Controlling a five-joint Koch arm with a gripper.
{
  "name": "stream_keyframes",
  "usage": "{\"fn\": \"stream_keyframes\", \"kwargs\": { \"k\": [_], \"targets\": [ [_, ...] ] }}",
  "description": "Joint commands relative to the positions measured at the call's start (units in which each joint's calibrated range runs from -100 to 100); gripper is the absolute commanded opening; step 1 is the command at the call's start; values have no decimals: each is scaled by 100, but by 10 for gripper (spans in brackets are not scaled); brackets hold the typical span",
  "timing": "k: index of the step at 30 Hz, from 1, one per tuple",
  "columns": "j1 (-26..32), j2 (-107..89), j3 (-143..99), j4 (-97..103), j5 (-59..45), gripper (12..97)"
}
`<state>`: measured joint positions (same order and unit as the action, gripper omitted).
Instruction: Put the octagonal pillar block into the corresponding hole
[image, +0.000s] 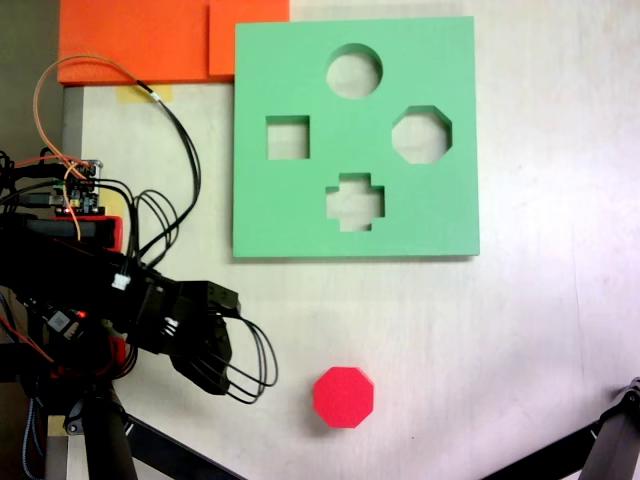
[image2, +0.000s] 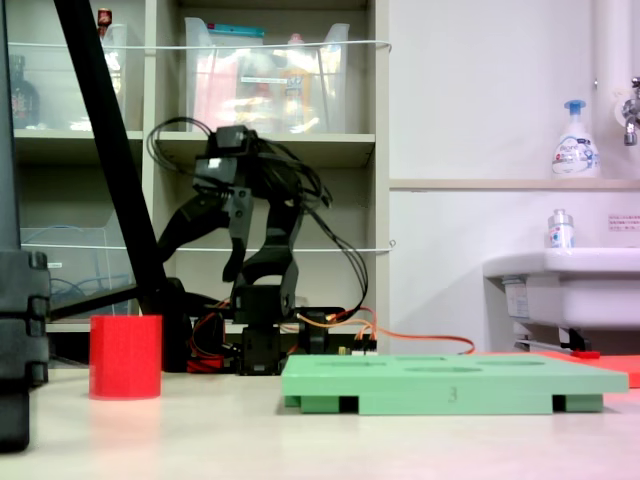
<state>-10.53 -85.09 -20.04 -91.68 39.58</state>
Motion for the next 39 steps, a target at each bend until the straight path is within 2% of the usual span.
{"fn": "stream_keyframes", "kwargs": {
  "k": [1,3,4,21,39],
  "targets": [
    [10,450,568,-293,54,641],
    [10,813,788,-293,249,706],
    [0,1051,927,-283,254,709],
    [-59,5506,3410,-206,230,709],
    [-10,7741,4437,112,249,709]
  ]
}}
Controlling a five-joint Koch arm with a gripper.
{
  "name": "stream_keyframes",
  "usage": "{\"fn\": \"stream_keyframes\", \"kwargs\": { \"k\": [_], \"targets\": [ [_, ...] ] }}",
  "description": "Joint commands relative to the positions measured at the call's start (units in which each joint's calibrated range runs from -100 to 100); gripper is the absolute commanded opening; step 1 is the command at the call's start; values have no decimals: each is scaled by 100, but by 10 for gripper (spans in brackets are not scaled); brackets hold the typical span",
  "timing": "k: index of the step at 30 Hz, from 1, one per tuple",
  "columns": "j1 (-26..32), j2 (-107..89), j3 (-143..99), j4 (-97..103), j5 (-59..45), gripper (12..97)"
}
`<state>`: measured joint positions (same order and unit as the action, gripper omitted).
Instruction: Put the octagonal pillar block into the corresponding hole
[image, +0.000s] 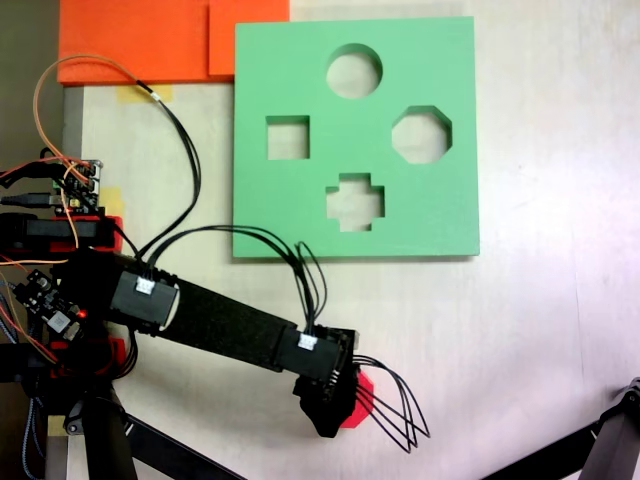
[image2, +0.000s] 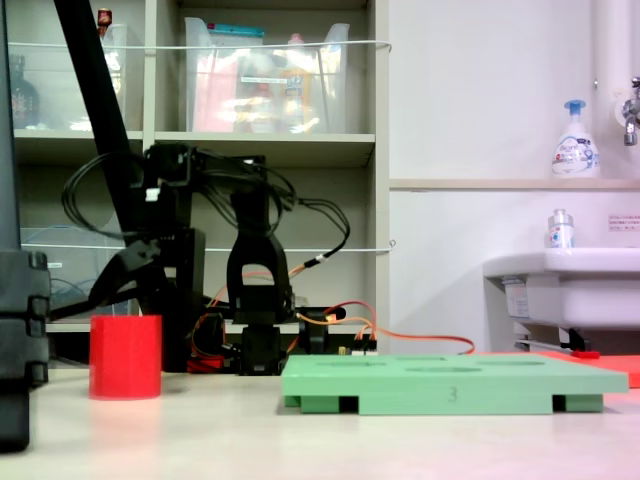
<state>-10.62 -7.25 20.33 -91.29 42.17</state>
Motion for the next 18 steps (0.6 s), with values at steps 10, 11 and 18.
{"fn": "stream_keyframes", "kwargs": {
  "k": [10,11,18],
  "targets": [
    [-15,1018,768,198,-44,709],
    [-15,1088,768,198,-49,709],
    [83,1423,748,140,-20,693]
  ]
}}
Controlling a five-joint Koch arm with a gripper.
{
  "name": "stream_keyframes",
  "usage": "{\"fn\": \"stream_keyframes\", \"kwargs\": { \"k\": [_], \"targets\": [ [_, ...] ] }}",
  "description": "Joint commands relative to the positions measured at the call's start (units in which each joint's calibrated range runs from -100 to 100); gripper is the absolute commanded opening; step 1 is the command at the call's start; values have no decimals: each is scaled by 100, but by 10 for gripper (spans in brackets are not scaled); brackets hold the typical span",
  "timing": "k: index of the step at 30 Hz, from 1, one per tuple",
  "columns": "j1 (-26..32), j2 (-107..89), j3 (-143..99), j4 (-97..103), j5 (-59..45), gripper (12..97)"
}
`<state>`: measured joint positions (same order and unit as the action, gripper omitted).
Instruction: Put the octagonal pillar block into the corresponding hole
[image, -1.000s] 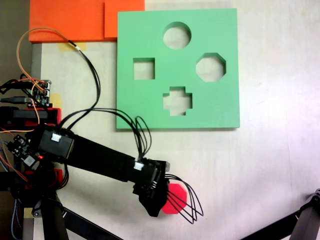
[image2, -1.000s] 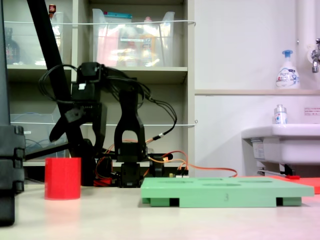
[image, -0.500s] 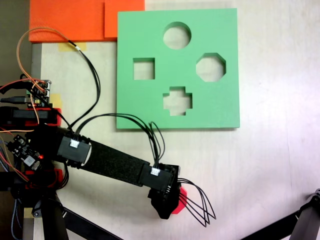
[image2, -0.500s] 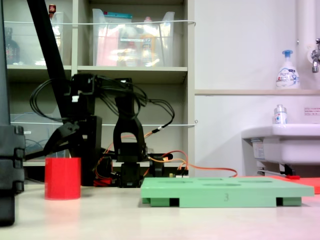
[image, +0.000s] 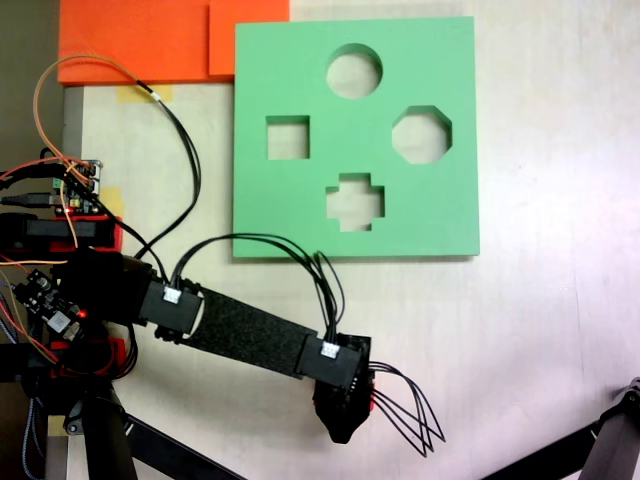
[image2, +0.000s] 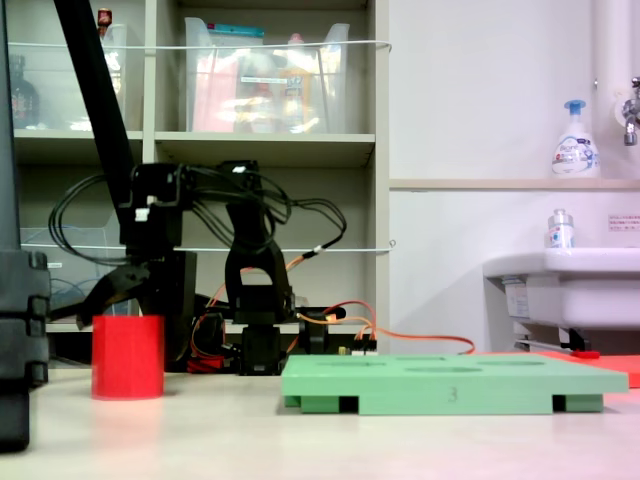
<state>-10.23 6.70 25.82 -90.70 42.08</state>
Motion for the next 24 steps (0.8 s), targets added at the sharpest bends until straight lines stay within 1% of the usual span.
{"fn": "stream_keyframes", "kwargs": {
  "k": [1,5,7,18,24],
  "targets": [
    [44,56,190,4,5,650],
    [15,56,140,-227,112,477],
    [-10,56,80,-275,186,442],
    [-20,42,-30,-709,342,440],
    [59,-740,-30,-930,420,440]
  ]
}}
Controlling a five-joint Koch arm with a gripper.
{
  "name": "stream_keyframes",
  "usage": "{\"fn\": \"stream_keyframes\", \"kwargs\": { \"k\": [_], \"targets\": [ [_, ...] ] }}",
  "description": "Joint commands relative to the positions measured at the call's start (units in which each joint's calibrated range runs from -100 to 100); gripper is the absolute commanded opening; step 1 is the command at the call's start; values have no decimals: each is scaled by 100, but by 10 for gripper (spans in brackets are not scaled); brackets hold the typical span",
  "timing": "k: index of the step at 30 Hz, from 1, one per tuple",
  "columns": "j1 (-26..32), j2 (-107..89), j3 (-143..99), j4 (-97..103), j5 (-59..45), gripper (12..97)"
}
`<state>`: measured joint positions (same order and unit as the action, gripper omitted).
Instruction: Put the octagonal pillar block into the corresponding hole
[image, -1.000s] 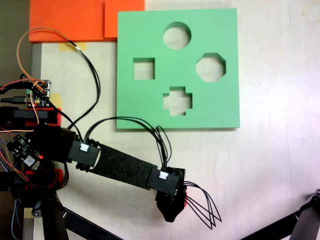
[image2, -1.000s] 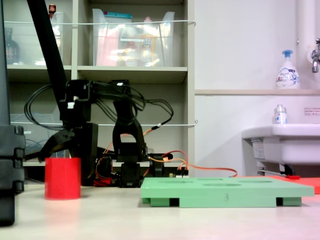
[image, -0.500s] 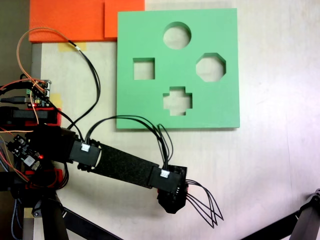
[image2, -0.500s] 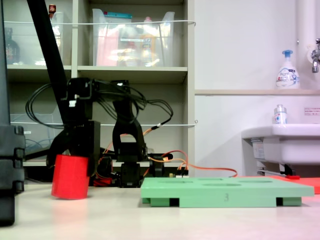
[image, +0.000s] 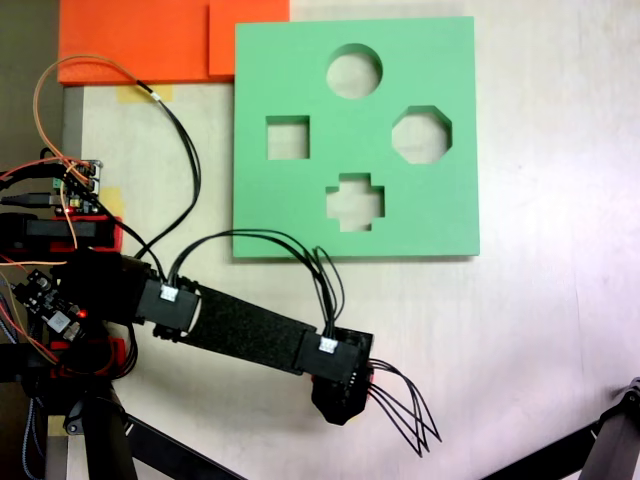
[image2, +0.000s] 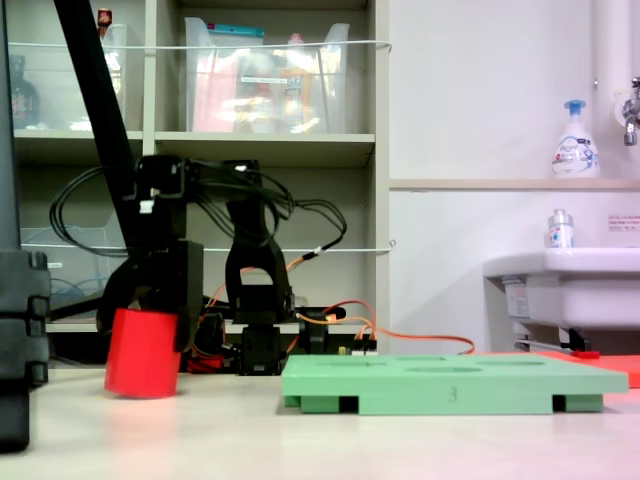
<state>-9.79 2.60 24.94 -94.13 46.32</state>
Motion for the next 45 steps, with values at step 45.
{"fn": "stream_keyframes", "kwargs": {
  "k": [45],
  "targets": [
    [2491,-2495,-450,2273,2891,417]
  ]
}}
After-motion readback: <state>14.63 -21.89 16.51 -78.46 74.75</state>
